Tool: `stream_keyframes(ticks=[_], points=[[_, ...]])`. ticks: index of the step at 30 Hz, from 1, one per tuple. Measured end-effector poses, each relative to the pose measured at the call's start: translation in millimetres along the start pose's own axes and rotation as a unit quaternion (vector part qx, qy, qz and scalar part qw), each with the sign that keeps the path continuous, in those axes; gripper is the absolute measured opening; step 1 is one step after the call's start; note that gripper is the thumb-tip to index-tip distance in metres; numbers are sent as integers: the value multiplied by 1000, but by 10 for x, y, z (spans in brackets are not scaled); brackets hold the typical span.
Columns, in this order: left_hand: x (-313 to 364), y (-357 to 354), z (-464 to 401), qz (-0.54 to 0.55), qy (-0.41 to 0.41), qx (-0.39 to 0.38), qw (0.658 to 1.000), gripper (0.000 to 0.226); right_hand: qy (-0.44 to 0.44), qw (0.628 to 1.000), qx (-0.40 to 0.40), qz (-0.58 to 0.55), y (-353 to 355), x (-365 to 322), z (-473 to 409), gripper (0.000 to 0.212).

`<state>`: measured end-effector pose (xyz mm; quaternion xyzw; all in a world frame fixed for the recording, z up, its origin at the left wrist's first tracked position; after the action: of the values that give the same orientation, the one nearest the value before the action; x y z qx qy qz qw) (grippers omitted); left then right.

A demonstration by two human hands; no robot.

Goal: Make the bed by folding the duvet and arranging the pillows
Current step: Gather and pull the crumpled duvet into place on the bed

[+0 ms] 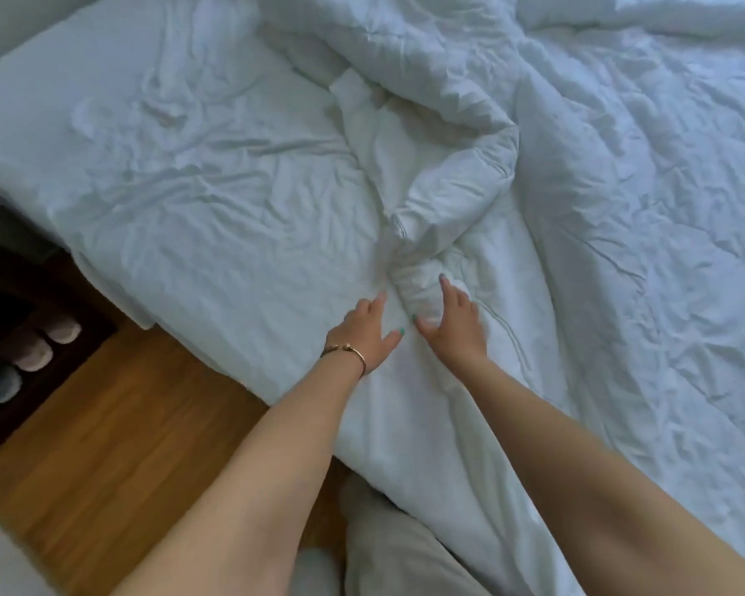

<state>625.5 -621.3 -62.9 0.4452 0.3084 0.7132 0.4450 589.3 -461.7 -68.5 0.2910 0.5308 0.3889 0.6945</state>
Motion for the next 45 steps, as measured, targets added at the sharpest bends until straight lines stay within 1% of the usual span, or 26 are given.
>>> stream_keyframes(ticks=[2, 4, 7, 10, 13, 15, 18, 20, 22, 24, 26, 28, 30, 31, 33, 34, 36, 39, 41, 43, 45], points=[[37, 338, -412, 84, -1, 55, 995, 66, -13, 994, 57, -97, 135, -181, -248, 87], [55, 599, -774, 150, 17, 75, 986, 56, -1, 983, 96, -155, 291, -371, -432, 89], [49, 829, -1233, 181, 32, 61, 981, 49, -1, 977, 108, -182, 426, -602, -708, 93], [56, 949, -1628, 188, 19, 32, 981, 52, -65, 976, 92, -187, 438, -687, -1014, 99], [89, 981, -1832, 114, -17, 3, 993, 53, -146, 971, 77, -175, 386, -643, -1170, 99], [72, 980, -1988, 68, -54, -26, 996, 54, -206, 956, 76, -195, 306, -645, -1234, 101], [46, 1045, -2412, -12, -124, -57, 991, 54, -236, 949, 87, -188, 165, -769, -1422, 109], [26, 1060, -2730, -86, -162, -71, 981, 62, -254, 951, 75, -161, -10, -772, -1512, 113], [-13, 1035, -3096, -172, -221, -65, 958, 80, -283, 950, 71, -112, -258, -716, -1659, 117], [12, 1036, -3506, -256, -288, -40, 922, 99, -314, 947, 63, -36, -463, -647, -1832, 122], [73, 1036, -3945, -304, -332, -17, 893, 110, -338, 940, 49, 27, -587, -551, -1978, 125], [128, 944, -4258, -330, -364, -29, 871, 115, -356, 933, 34, 41, -667, -434, -2042, 125], [151, 795, -4463, -334, -396, -33, 855, 106, -359, 932, 27, 49, -692, -364, -2083, 126], [165, 760, -4527, -317, -410, -21, 855, 96, -360, 931, 22, 56, -682, -334, -2101, 126], [225, 766, -4519, -265, -437, 25, 859, 70, -365, 928, 8, 70, -647, -276, -2129, 127], [241, 778, -4462, -249, -453, 46, 854, 57, -367, 928, 5, 68, -647, -285, -2128, 127], [297, 783, -4344, -247, -468, 58, 847, 40, -353, 933, 24, 63, -597, -310, -2139, 125], [175, 874, -4153, -276, -458, 19, 845, 33, -336, 938, 76, 39, -546, -504, -2022, 113], [-78, 997, -4022, -289, -445, -11, 848, 30, -329, 942, 67, 27, -593, -689, -1901, 108], [-437, 1182, -3836, -293, -444, -27, 846, 22, -313, 949, 43, 15, -657, -913, -1750, 112], [-875, 1380, -3590, -299, -441, -42, 845, 26, -299, 954, 19, 4, -724, -1149, -1506, 118]])
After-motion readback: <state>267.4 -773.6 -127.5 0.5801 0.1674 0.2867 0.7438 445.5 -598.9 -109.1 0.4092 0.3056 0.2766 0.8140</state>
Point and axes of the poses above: each hand's wrist, its own z-axis away from the middle knuckle, its own y-axis out of the back of the hand, x = y × z, the point moved 10 cm from there along -z, towards the middle knuckle, and after that the axes turned 3 degrees about x, right-handed, at the moved point
